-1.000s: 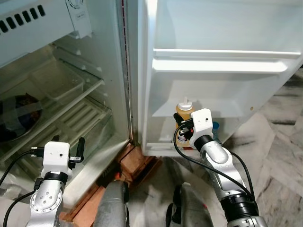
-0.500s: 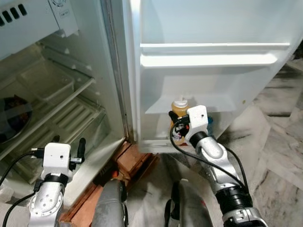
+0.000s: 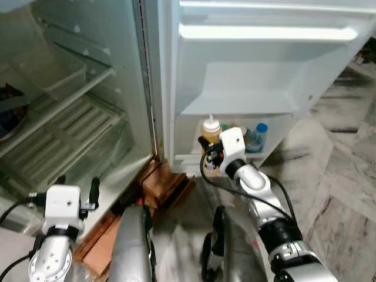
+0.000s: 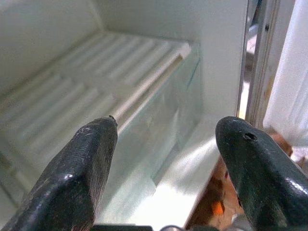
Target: Restocking fridge
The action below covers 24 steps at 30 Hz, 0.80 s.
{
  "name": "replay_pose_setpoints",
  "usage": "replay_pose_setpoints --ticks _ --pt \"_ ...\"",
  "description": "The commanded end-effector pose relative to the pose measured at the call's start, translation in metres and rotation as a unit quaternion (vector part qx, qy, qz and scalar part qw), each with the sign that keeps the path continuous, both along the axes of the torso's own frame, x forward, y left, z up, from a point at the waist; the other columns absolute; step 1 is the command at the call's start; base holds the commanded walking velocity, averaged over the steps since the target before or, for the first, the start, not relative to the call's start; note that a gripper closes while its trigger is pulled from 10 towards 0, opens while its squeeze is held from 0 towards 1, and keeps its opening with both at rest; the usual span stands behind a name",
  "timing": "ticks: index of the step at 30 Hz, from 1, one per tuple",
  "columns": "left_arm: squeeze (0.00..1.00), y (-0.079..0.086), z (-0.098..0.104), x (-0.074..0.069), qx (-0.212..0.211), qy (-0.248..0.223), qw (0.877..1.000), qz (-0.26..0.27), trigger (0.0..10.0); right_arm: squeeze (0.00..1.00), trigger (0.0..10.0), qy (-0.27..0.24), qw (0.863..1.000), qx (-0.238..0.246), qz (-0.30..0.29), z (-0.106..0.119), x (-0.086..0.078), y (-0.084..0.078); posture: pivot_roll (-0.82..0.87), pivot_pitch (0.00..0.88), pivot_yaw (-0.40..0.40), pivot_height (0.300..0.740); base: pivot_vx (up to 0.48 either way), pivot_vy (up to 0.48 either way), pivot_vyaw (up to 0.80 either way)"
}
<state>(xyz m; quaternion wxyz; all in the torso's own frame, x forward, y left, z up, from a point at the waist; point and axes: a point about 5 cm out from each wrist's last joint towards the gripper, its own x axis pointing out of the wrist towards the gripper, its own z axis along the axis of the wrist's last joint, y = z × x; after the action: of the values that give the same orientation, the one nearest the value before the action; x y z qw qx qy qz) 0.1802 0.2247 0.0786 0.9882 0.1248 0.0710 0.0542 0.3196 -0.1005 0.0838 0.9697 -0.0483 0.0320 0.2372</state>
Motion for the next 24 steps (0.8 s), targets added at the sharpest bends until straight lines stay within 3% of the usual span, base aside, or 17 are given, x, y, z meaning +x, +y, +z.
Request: replay_pose_setpoints --ticks 1,8,13,15,17,24 --pt "0.00 0.000 0.004 -0.002 0.007 0.001 1.000 0.006 10.0 0.00 10.0 -0.008 1.000 -0.015 0.012 0.001 0.003 0.003 0.28 0.193 -0.037 0.575 0.000 0.000 0.00" --pt "0.00 -0.006 0.007 0.001 0.013 0.013 1.000 -0.014 10.0 0.00 10.0 -0.031 0.998 -0.032 0.033 0.000 0.005 0.010 0.30 0.212 -0.036 0.545 0.000 0.000 0.00" --pt "0.00 -0.011 0.006 -0.007 0.027 0.033 0.998 -0.042 10.0 0.00 10.0 -0.048 0.997 -0.039 0.050 0.003 0.008 0.014 0.32 0.228 -0.029 0.545 0.000 0.000 0.00" --pt "0.00 -0.006 0.002 -0.012 0.017 0.050 0.998 -0.022 10.0 0.00 10.0 -0.057 0.996 -0.043 0.057 0.007 0.012 0.018 0.33 0.245 -0.023 0.545 0.000 0.000 0.00" --pt "0.00 0.004 -0.009 -0.022 -0.039 0.095 0.994 0.039 10.0 0.00 10.0 -0.073 0.994 -0.054 0.064 0.014 0.019 0.025 0.34 0.261 -0.020 0.545 0.000 0.000 0.00" --pt "0.00 0.022 -0.006 -0.036 -0.077 0.100 0.988 0.088 10.0 0.00 10.0 -0.112 0.988 -0.073 0.072 0.036 0.033 0.049 0.39 0.300 -0.004 0.545 0.000 0.000 0.00"
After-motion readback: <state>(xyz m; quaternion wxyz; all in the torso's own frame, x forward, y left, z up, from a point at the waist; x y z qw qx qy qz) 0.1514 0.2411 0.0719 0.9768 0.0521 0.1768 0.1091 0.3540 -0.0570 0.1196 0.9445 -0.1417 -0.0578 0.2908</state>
